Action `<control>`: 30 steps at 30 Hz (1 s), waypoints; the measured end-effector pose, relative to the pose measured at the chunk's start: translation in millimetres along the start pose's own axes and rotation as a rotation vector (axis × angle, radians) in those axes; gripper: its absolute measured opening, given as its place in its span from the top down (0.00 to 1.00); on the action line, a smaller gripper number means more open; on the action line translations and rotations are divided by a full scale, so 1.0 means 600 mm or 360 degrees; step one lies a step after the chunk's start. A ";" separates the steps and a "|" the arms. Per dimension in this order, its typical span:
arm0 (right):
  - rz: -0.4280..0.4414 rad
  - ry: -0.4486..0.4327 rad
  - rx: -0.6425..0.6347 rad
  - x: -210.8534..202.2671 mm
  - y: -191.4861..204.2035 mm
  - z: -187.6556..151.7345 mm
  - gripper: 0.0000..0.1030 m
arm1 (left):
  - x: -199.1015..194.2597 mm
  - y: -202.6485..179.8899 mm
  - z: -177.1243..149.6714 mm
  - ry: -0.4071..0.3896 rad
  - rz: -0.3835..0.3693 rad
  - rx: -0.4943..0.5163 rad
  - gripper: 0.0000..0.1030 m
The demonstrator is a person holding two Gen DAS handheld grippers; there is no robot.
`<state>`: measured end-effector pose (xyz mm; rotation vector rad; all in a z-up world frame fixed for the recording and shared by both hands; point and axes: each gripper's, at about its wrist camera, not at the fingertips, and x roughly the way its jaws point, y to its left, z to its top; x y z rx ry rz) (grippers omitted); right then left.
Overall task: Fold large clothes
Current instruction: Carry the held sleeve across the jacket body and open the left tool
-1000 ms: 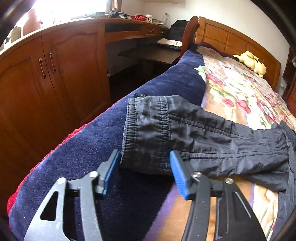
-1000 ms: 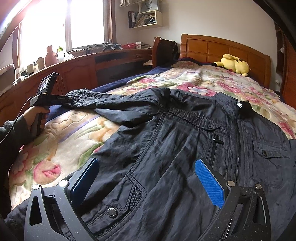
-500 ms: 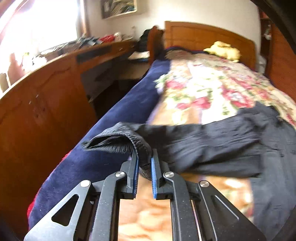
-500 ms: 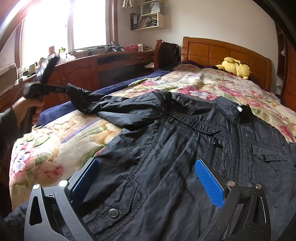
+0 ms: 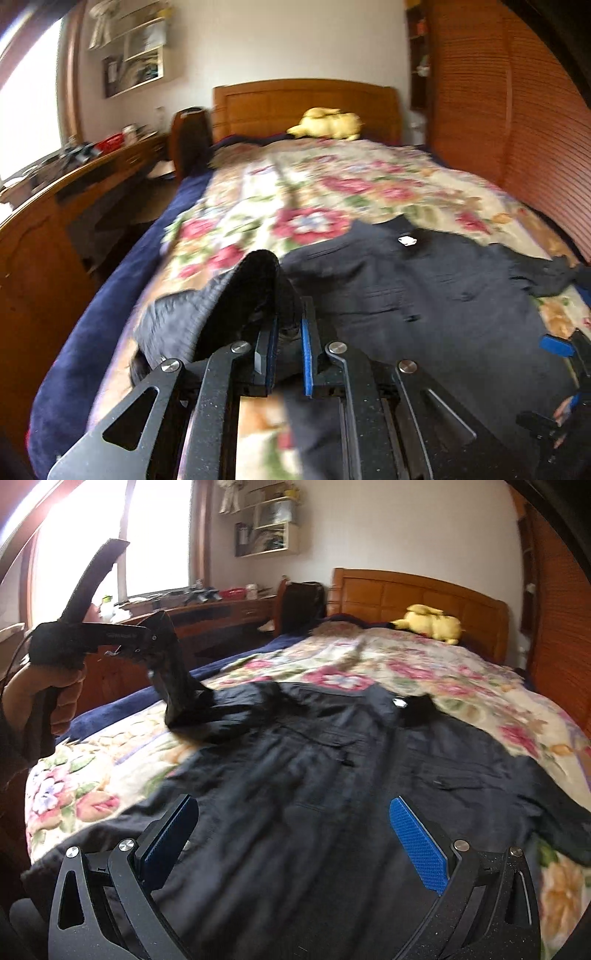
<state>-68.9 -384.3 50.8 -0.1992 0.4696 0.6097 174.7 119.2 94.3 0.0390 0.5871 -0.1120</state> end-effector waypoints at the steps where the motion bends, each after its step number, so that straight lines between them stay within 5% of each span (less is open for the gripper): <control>1: -0.0023 -0.0004 0.0027 -0.008 -0.013 -0.004 0.00 | -0.002 -0.016 0.003 -0.0005 -0.0026 0.0004 0.89; 21: -0.0221 -0.0129 0.0289 -0.100 -0.116 -0.003 0.00 | -0.056 -0.303 0.033 -0.0068 -0.0442 0.0252 0.89; 26: -0.0237 -0.0139 0.0332 -0.105 -0.127 -0.001 0.00 | -0.068 -0.322 0.009 -0.0046 -0.0435 0.0262 0.84; 30: -0.0243 -0.0136 0.0338 -0.104 -0.122 0.002 0.00 | -0.081 -0.298 -0.010 -0.0057 -0.0428 0.0214 0.70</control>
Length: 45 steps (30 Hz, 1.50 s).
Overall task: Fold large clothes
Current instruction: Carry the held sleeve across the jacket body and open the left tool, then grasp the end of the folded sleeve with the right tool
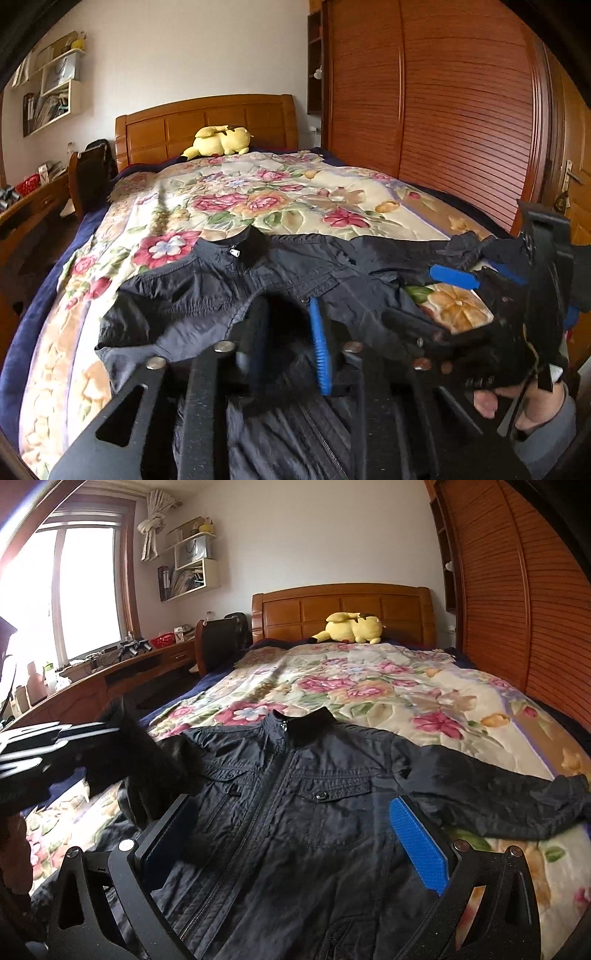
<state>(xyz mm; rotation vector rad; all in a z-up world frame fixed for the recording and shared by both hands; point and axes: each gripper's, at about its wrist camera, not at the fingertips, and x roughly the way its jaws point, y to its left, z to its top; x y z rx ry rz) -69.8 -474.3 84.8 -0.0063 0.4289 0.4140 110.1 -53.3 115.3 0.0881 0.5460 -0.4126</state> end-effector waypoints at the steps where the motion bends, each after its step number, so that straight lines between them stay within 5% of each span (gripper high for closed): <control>1: 0.0002 0.0002 -0.0005 0.000 0.003 0.000 0.00 | 0.000 0.002 -0.002 -0.0003 0.0009 -0.0012 0.68; 8: 0.0016 0.0026 -0.0055 0.011 0.012 0.002 0.00 | -0.026 0.057 -0.038 0.0003 0.0115 -0.0053 0.55; 10: 0.0022 0.0039 -0.0071 0.015 0.017 0.001 0.00 | -0.030 0.072 -0.053 0.0001 0.0144 -0.0055 0.35; 16: 0.0050 0.0082 -0.0120 0.034 0.031 -0.001 0.00 | -0.036 0.117 -0.105 0.0015 0.0238 -0.0104 0.23; 28: 0.0137 0.0161 -0.0169 0.064 0.047 -0.009 0.00 | -0.034 0.168 -0.178 0.0025 0.0329 -0.0240 0.22; 37: 0.0341 0.0273 -0.0243 0.095 0.070 -0.026 0.18 | -0.051 0.173 -0.205 -0.0014 0.0363 -0.0259 0.22; 45: 0.0300 0.0471 -0.0366 0.153 0.088 -0.060 0.18 | -0.034 0.195 -0.238 0.0030 0.0346 -0.0305 0.22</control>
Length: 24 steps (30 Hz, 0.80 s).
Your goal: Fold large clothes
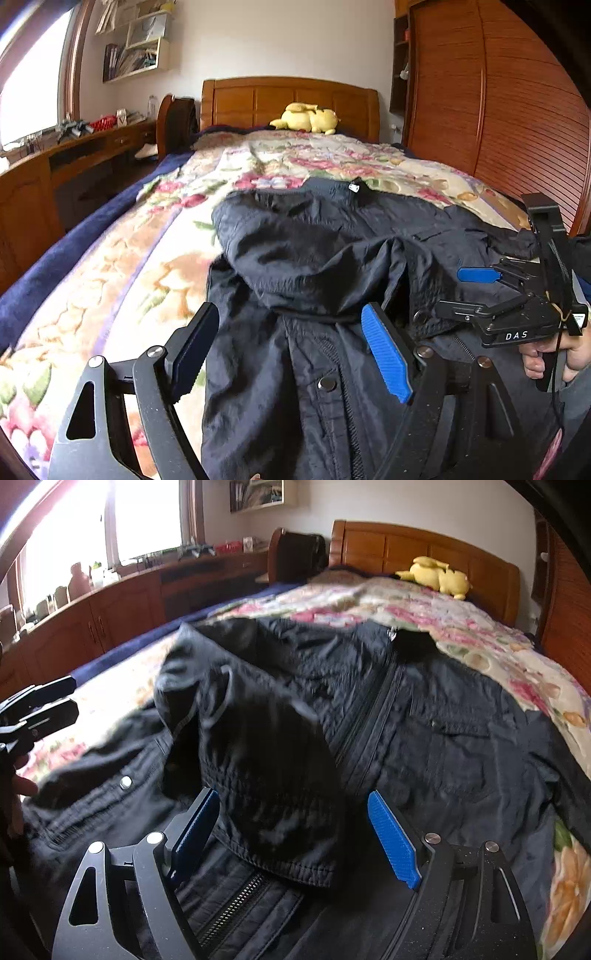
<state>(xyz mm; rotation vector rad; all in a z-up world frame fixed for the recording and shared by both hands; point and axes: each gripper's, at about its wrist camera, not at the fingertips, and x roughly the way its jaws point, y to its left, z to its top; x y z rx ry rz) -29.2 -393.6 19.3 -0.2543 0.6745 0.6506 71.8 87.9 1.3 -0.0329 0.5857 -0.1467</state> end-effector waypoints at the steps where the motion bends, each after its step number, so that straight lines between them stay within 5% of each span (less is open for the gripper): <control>1: 0.0000 0.0020 -0.0004 0.006 0.000 -0.001 0.18 | 0.002 0.003 -0.004 0.0012 -0.0005 -0.0014 0.22; 3: 0.0006 0.0047 -0.0012 0.016 0.002 -0.002 0.20 | 0.004 0.012 -0.009 0.0024 -0.0015 -0.0044 0.22; 7: -0.0014 0.0016 -0.0050 0.015 0.006 0.002 0.68 | 0.001 0.017 -0.013 0.0013 -0.0024 -0.0073 0.22; 10: -0.0020 -0.0080 -0.0034 -0.008 -0.001 0.006 0.87 | 0.003 0.012 -0.014 0.0017 -0.0017 -0.0062 0.22; 17: -0.0072 -0.0301 0.0090 -0.093 -0.056 0.014 0.90 | 0.010 0.008 -0.017 0.0033 -0.0003 -0.0044 0.22; 22: -0.0532 -0.0313 0.0160 -0.138 -0.120 0.006 0.89 | 0.012 0.007 -0.018 0.0036 0.0001 -0.0041 0.22; 24: -0.0583 -0.0304 0.0251 -0.144 -0.148 -0.004 0.74 | 0.013 0.008 -0.019 0.0038 0.0002 -0.0036 0.22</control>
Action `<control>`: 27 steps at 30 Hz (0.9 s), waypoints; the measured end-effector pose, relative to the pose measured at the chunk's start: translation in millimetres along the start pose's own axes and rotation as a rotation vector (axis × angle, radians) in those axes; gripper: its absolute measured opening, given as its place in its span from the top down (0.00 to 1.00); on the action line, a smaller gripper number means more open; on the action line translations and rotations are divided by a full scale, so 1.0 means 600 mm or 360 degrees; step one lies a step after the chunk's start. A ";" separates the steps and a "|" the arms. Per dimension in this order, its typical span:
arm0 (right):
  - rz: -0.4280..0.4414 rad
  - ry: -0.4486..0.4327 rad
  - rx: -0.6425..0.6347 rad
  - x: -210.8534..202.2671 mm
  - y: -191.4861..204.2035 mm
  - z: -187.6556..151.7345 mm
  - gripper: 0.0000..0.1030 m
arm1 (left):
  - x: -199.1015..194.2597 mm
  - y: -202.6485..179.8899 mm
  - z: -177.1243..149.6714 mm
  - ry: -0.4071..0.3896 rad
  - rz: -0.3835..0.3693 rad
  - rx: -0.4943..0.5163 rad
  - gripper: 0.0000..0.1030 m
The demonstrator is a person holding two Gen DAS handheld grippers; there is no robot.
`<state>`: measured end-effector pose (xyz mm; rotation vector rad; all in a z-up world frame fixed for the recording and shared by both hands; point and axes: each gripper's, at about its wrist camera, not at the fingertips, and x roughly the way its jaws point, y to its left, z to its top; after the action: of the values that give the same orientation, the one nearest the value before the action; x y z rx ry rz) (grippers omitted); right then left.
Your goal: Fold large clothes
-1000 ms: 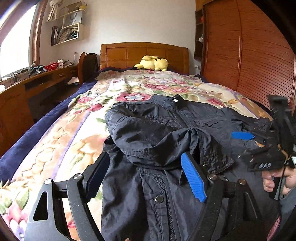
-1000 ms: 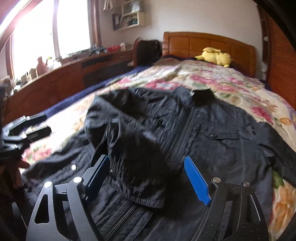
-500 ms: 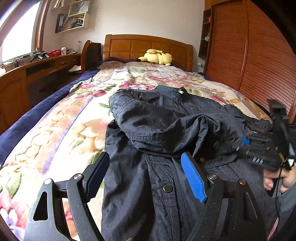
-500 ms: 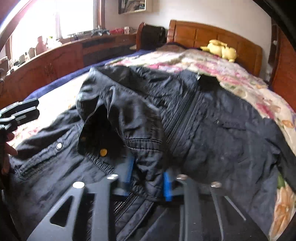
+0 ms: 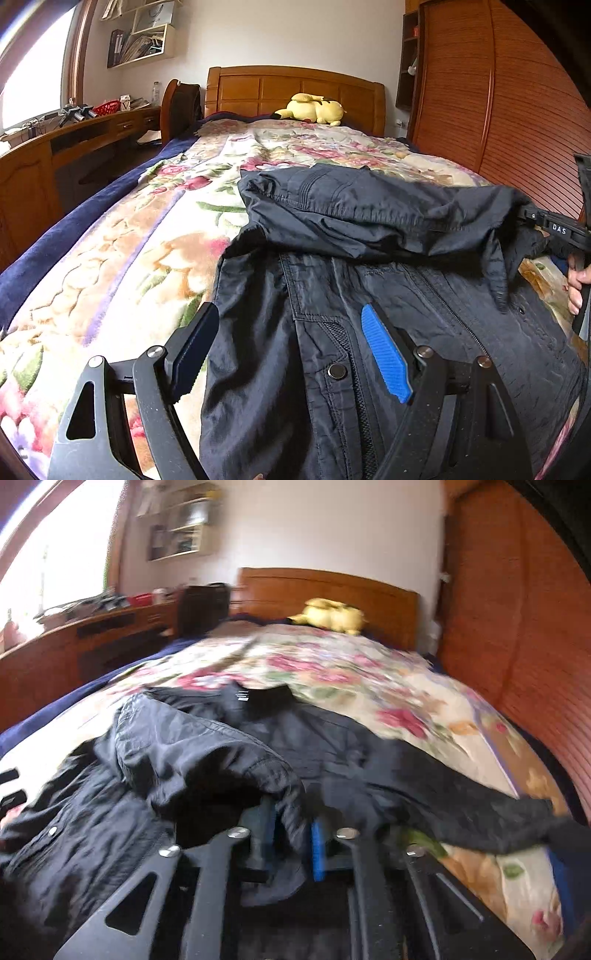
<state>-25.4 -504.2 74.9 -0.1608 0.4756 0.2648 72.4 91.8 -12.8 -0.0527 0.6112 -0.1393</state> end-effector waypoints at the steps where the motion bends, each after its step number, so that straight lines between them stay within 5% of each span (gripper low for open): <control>1: -0.0029 0.0018 0.0046 0.005 -0.012 -0.004 0.62 | 0.000 -0.001 0.000 0.0001 0.0002 0.0003 0.22; 7: -0.0007 0.0034 0.0102 0.025 -0.009 -0.005 0.40 | -0.003 -0.011 -0.001 -0.0013 0.0028 0.0045 0.22; 21: 0.0355 0.0365 -0.0125 0.109 0.015 -0.056 0.38 | -0.013 -0.017 0.000 -0.0034 0.0047 0.0083 0.22; 22: 0.0342 0.0377 -0.0166 0.111 0.023 -0.057 0.55 | -0.014 -0.020 0.001 -0.0039 0.0051 0.0090 0.22; 23: 0.0333 0.0379 -0.0211 0.109 0.026 -0.061 0.95 | -0.015 -0.024 0.002 -0.0044 0.0053 0.0095 0.22; 27: 0.0190 0.0273 -0.0239 0.080 0.006 -0.044 0.94 | -0.022 -0.038 0.004 -0.0068 0.0049 0.0129 0.22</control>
<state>3.4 -496.1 28.9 -0.3039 0.6367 0.4060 60.4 70.9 -1.1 0.0323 0.5628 -0.1328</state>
